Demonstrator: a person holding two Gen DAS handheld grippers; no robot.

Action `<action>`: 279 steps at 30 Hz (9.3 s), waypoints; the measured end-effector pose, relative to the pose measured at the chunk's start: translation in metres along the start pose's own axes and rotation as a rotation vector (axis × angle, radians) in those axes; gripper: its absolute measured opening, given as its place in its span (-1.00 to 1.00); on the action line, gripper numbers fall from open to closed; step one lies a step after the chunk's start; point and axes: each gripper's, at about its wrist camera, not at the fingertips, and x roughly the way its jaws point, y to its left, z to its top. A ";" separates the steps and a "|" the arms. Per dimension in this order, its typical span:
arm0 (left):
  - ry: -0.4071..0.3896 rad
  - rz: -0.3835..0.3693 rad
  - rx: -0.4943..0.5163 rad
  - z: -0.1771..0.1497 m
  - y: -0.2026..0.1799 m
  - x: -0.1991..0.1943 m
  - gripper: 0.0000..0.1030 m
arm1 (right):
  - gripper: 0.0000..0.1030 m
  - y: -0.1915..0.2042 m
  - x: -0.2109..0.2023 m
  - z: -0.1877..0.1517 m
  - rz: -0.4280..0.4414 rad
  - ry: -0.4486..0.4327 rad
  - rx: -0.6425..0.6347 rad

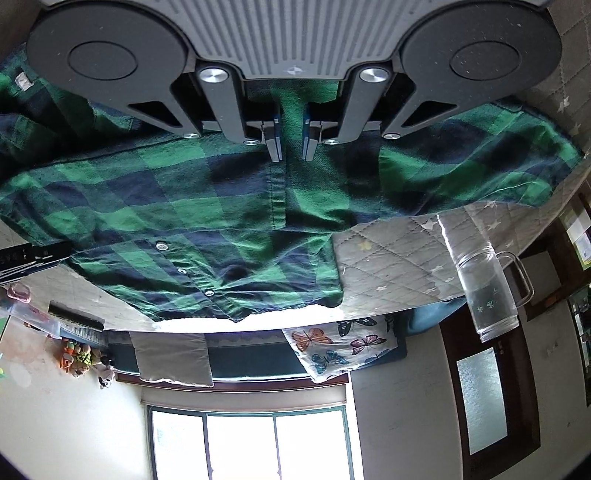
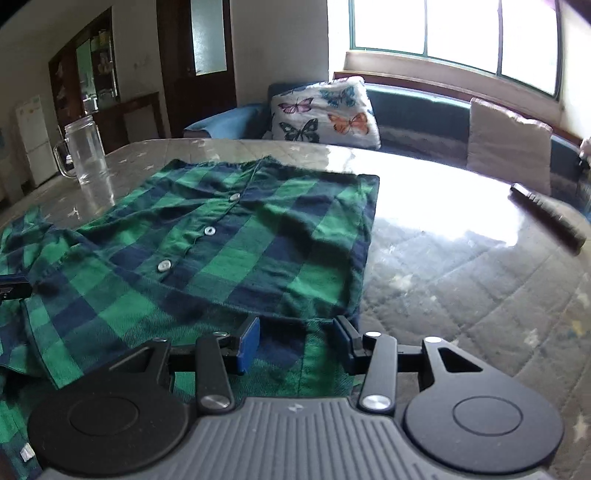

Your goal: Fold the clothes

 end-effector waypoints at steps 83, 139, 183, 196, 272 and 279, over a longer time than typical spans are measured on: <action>-0.369 -0.246 -0.176 0.094 -0.008 -0.101 -0.91 | 0.02 0.068 -0.047 0.015 0.254 -0.119 0.023; -0.055 0.136 0.092 -0.040 0.033 -0.039 0.41 | -0.95 0.038 -0.069 0.004 0.037 -0.090 0.086; 0.040 -0.091 0.094 0.045 0.026 0.060 -0.56 | -0.84 0.014 -0.042 -0.023 -0.047 0.007 0.096; 0.015 -0.059 0.143 0.041 0.020 0.061 -0.43 | -0.80 0.029 -0.002 -0.008 0.019 0.016 -0.015; -0.208 -0.264 0.710 -0.053 -0.071 -0.064 0.12 | 0.12 0.056 -0.081 -0.062 0.203 0.054 -0.187; -0.207 -0.308 0.745 -0.056 -0.063 -0.068 0.12 | 0.12 0.064 -0.091 -0.068 0.207 0.064 -0.276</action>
